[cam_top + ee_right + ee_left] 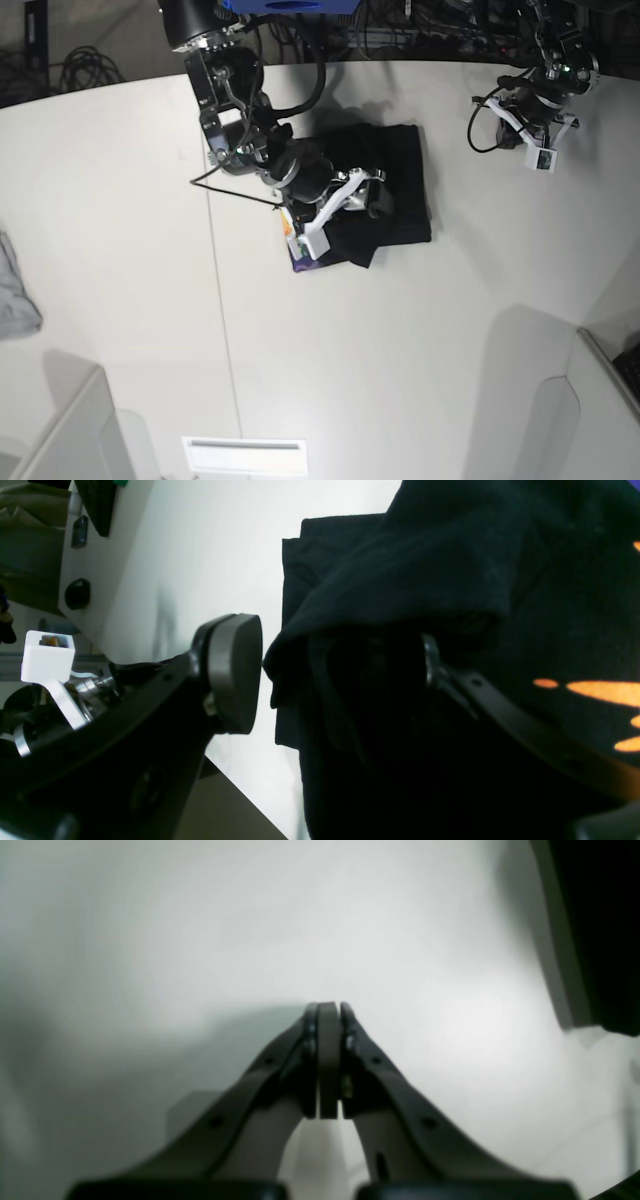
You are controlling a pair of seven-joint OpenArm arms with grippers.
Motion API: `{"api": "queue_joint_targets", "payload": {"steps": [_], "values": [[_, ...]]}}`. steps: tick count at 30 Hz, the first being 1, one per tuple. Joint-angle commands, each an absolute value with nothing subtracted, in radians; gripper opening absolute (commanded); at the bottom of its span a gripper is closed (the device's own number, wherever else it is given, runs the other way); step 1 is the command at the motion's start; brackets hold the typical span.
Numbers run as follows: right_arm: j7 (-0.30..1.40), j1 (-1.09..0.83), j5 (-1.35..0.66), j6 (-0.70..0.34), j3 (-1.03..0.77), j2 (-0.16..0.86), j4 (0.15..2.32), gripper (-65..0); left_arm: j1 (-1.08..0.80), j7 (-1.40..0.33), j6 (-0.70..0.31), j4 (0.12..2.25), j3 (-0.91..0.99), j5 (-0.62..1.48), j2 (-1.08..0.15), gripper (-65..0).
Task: Fold the T-shirt properly
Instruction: 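Release the left gripper and move it away from the shirt, then press and smooth the folded bundle with the right gripper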
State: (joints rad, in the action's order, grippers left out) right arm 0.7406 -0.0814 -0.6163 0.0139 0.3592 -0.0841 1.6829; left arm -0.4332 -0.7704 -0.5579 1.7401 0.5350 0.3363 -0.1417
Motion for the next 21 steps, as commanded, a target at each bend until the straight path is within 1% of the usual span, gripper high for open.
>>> {"api": "queue_joint_targets", "payload": {"steps": [1,7,12,14,18,21], "values": [[0.728,-0.059,-0.633,0.005,0.394,-0.093,1.684,-28.1,-0.435,-0.753,-0.565,1.756,0.538,0.34,-0.153,-65.0],[0.722,0.01,-0.633,0.012,0.513,-0.097,1.595,-28.2,-0.437,-0.753,-0.565,1.756,0.539,0.341,-0.153,-65.0],[0.722,0.07,-0.631,0.15,0.633,-0.087,1.595,-28.2,-0.44,-0.753,-0.565,1.756,0.568,0.346,-0.159,-65.0],[0.727,0.101,-0.631,0.17,0.687,-0.087,1.595,-28.2,-0.44,-0.753,-0.565,1.756,0.581,0.346,-0.159,-65.0],[0.727,0.139,-0.631,0.203,0.737,-0.088,1.569,-28.2,-0.441,-0.753,-0.565,1.756,0.581,0.344,-0.159,-65.0],[0.722,0.177,-0.631,0.206,0.765,-0.097,1.514,-28.2,-0.443,-0.753,-0.565,1.756,0.581,0.346,-0.159,-65.0]]}}
